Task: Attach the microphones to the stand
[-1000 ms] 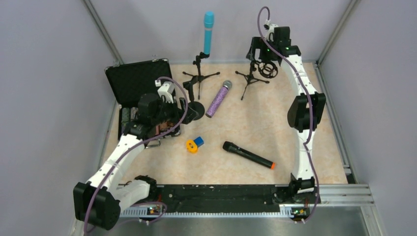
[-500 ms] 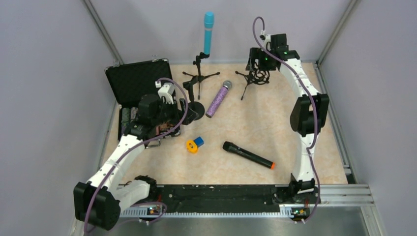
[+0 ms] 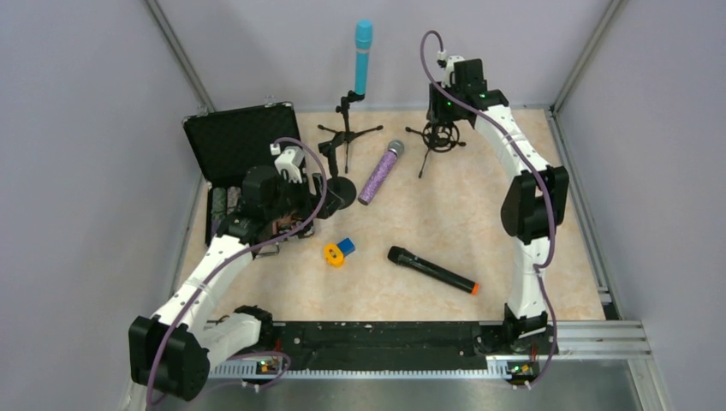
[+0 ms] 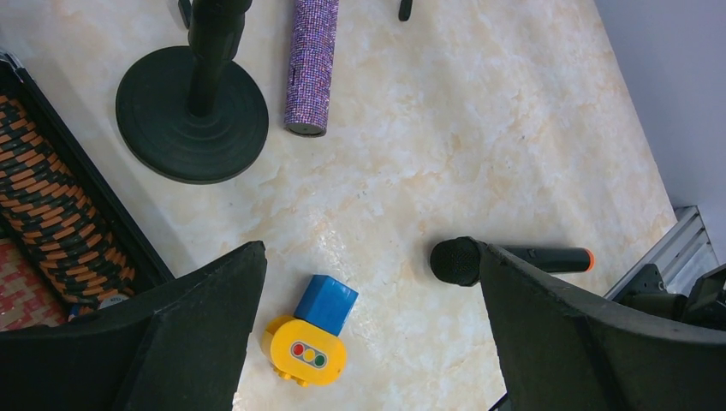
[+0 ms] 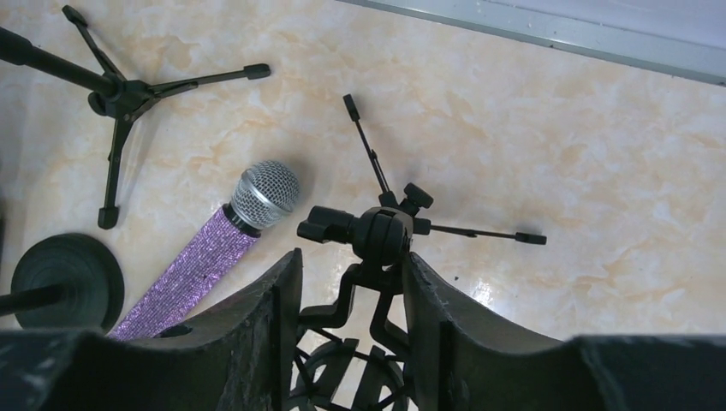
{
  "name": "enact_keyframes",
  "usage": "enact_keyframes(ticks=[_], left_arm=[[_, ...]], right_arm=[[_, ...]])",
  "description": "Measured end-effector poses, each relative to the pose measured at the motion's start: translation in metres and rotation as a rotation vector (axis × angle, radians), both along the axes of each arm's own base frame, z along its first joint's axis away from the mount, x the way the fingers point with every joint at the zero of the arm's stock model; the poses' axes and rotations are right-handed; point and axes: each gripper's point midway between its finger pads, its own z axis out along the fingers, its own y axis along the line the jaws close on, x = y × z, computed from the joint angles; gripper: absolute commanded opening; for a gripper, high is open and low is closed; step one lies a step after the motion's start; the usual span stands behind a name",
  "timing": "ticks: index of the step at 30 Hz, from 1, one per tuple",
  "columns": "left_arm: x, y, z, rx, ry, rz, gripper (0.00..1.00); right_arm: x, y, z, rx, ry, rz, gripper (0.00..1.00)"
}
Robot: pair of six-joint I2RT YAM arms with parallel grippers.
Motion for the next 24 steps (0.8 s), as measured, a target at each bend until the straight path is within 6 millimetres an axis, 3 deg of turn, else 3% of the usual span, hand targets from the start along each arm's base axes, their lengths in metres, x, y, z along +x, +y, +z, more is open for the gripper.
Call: enact_keyframes(ticks=[8, 24], left_arm=[[-0.001, 0.000, -0.001, 0.000, 0.003, -0.001, 0.99], [-0.002, -0.005, 0.002, -0.023, 0.004, -0.017, 0.99]], right_arm=[[-0.002, -0.010, 0.002, -0.022, -0.018, -0.028, 0.01], [-0.056, -0.029, 0.002, -0.050, 0.081, -0.071, 0.00]])
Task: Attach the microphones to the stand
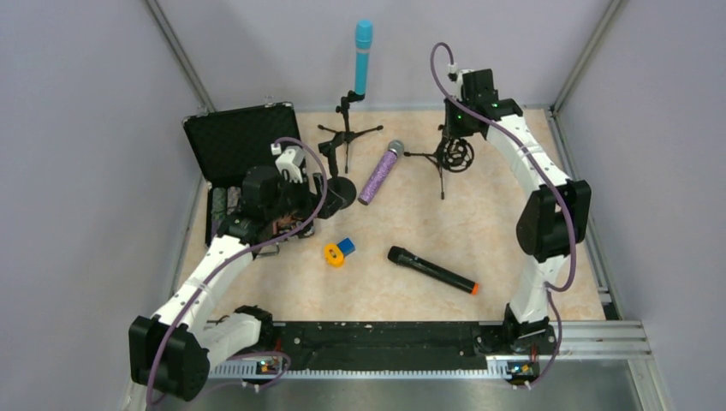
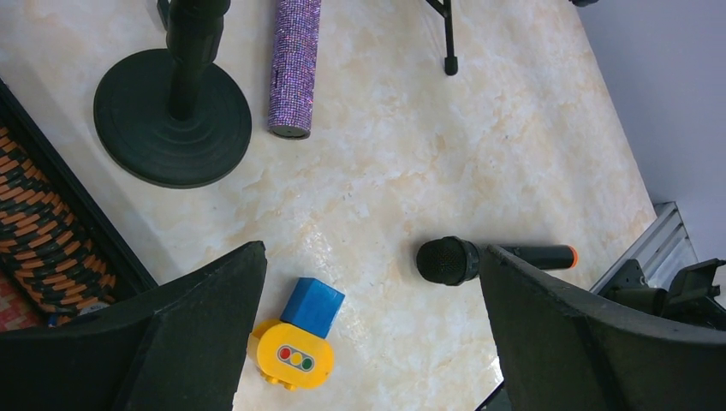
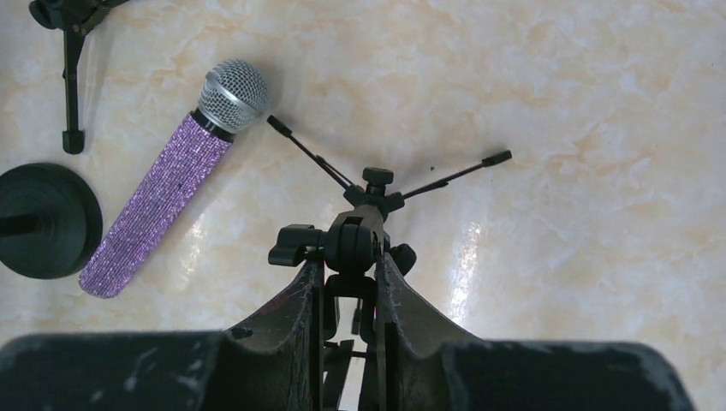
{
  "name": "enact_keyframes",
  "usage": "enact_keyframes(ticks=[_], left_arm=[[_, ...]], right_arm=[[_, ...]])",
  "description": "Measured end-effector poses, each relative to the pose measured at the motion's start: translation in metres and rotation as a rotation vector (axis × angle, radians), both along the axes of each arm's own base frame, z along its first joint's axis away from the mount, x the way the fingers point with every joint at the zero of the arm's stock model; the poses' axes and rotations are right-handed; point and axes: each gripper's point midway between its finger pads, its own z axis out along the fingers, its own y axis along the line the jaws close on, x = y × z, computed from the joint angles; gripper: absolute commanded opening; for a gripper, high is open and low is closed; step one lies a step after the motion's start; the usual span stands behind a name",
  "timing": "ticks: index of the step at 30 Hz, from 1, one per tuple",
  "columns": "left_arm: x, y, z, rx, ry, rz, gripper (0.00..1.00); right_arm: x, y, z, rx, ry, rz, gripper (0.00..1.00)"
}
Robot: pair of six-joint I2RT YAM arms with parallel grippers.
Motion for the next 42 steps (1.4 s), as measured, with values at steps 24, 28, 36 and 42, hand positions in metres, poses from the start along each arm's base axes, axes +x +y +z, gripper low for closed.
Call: enact_keyframes(ticks=[24, 28, 36, 42], left_arm=[[-0.022, -0.052, 0.008, 0.009, -0.063, -0.184, 0.98], [-0.022, -0.063, 0.010, 0.040, -0.089, -0.200, 0.98], [-0.016, -0.066, 0.005, 0.080, -0.100, -0.184, 0.98], [-0.012, -0.066, 0.000, 0.103, -0.096, -0.175, 0.98]], right_arm=[[-0.091, -0.008, -0.002, -0.026, 0.076, -0.025, 0.32], [-0.098, -0.005, -0.008, -0.009, 0.095, -0.012, 0.54], [-0.112, -0.002, 0.003, 0.032, 0.071, 0.014, 0.78], [-0.123, -0.003, 0.028, 0.073, -0.019, 0.021, 0.87]])
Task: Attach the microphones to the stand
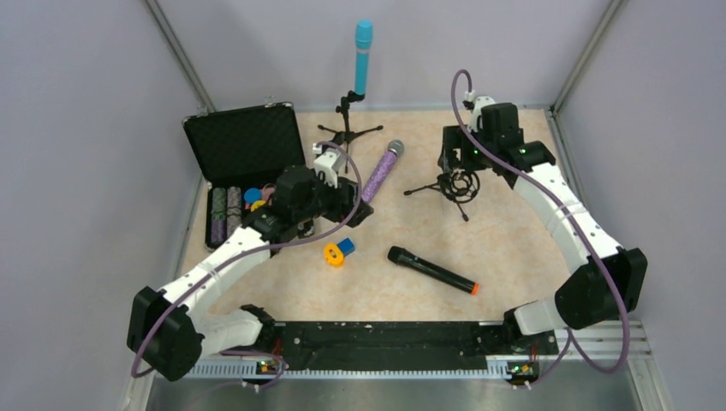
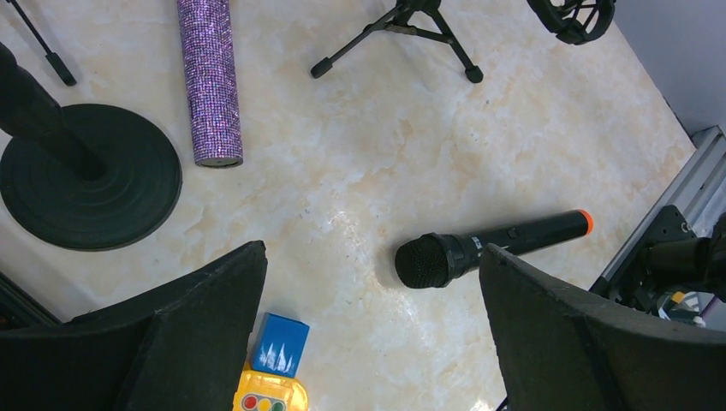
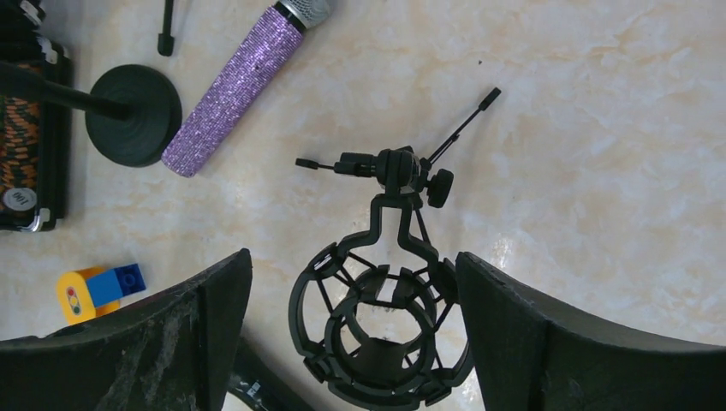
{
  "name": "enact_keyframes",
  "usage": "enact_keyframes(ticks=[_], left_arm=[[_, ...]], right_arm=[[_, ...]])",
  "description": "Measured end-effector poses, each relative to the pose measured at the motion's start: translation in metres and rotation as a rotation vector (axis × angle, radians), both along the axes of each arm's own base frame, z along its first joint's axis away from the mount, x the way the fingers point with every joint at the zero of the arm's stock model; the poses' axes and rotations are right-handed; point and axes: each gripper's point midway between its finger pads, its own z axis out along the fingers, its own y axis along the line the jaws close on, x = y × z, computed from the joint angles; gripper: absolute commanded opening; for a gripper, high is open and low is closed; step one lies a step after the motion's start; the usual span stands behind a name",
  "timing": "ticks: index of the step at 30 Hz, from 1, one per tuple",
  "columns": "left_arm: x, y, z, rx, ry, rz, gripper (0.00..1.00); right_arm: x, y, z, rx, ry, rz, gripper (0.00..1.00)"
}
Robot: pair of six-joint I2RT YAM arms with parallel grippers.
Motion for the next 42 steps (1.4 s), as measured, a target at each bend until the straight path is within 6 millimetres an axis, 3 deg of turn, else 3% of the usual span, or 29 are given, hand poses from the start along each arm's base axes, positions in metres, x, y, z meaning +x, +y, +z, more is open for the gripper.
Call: enact_keyframes(ticks=[11, 17, 22, 33, 42], left_arm=[[0.025, -0.022, 0.011, 0.039, -0.043, -0.039, 0.98], [0.056, -0.040, 0.012, 0.102, -0.061, -0.056, 0.98], [0.092, -0.052, 0.000, 0.200, -0.046, -0.037, 0.99], [0.143, -0.047, -0.078, 0.468, 0.090, 0.060, 0.98], [0.152, -0.040, -0.133, 0.612, 0.188, 0.062, 0.88]], right_arm=[[-0.026, 0.001, 0.033, 0.091, -0.147, 0.028, 0.96], [-0.042, 0.009, 0.045, 0.163, -0.194, 0.071, 0.99], [-0.050, 0.014, 0.047, 0.200, -0.205, 0.100, 0.99], [-0.063, 0.018, 0.045, 0.244, -0.205, 0.125, 0.99], [-0.065, 0.018, 0.033, 0.249, -0.181, 0.134, 0.99]])
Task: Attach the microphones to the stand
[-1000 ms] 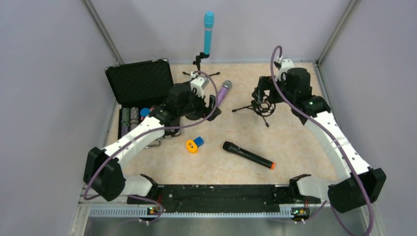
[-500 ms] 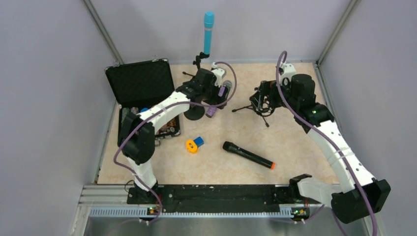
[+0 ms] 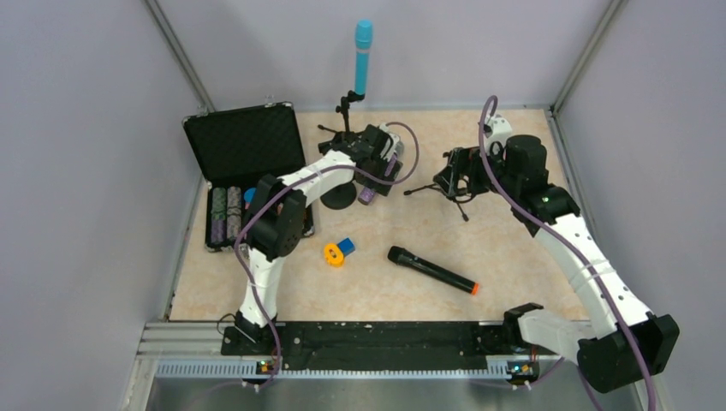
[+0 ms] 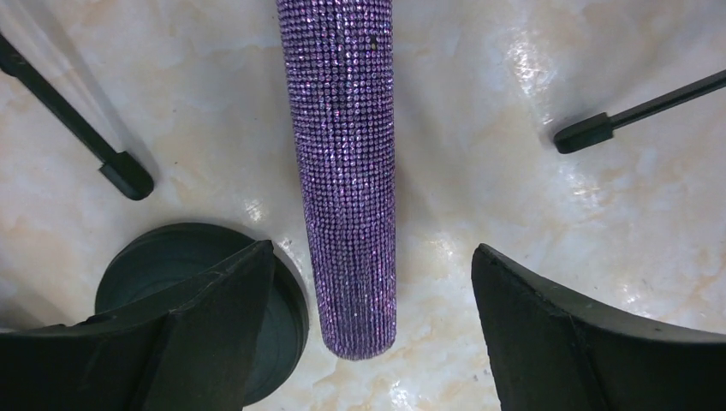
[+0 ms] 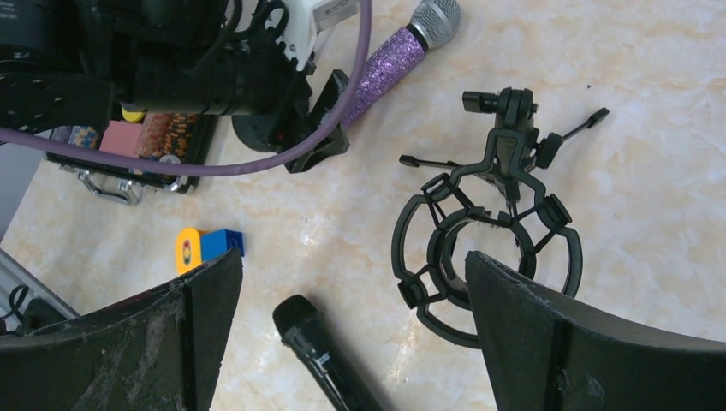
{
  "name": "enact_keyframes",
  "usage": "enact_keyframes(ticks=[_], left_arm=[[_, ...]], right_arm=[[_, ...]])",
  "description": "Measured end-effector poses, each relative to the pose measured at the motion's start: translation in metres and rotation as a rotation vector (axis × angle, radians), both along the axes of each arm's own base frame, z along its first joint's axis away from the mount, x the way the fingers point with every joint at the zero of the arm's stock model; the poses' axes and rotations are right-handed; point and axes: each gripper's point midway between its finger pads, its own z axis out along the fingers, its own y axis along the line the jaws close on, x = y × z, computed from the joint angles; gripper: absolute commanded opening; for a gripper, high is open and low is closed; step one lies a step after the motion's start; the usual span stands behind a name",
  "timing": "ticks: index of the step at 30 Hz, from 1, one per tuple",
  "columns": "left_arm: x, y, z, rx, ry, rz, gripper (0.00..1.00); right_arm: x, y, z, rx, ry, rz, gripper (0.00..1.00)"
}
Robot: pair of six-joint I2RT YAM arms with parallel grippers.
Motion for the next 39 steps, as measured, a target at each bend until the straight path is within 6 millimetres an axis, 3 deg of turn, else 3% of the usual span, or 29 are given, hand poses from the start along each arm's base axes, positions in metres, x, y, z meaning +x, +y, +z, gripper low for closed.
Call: enact_keyframes(ticks=[5, 8, 12, 15, 26, 29, 32, 39], left_arm=[[-0.002, 0.003, -0.028, 0.050, 0.056, -0.008, 0.79], [-0.006, 0.008, -0.039, 0.081, 0.085, -0.009, 0.67], [-0.007, 0.010, -0.039, 0.093, 0.088, -0.009, 0.36], [-0.007, 0.012, -0.040, 0.103, 0.092, -0.010, 0.03], [-0.014, 0.012, -0.034, 0.100, 0.115, -0.023, 0.00], [-0.015, 0.009, -0.015, 0.069, 0.097, -0.032, 0.00], [-0.018, 0.004, 0.020, 0.002, 0.052, -0.048, 0.00], [-0.028, -0.006, 0.135, -0.216, -0.156, -0.078, 0.00]], right_arm=[[0.000, 0.001, 0.000, 0.006, -0.001, 0.008, 0.99], [0.000, 0.001, 0.001, 0.009, -0.005, 0.009, 0.99], [0.001, 0.001, 0.001, 0.011, -0.007, 0.007, 0.99], [0.001, 0.001, 0.002, 0.013, -0.007, 0.011, 0.99], [-0.004, 0.005, 0.001, 0.042, -0.003, 0.025, 0.99], [-0.007, 0.007, -0.001, 0.056, 0.011, 0.035, 0.99], [-0.009, 0.008, 0.002, 0.068, 0.008, 0.037, 0.99], [-0.019, 0.008, 0.018, 0.103, -0.031, 0.045, 0.99]])
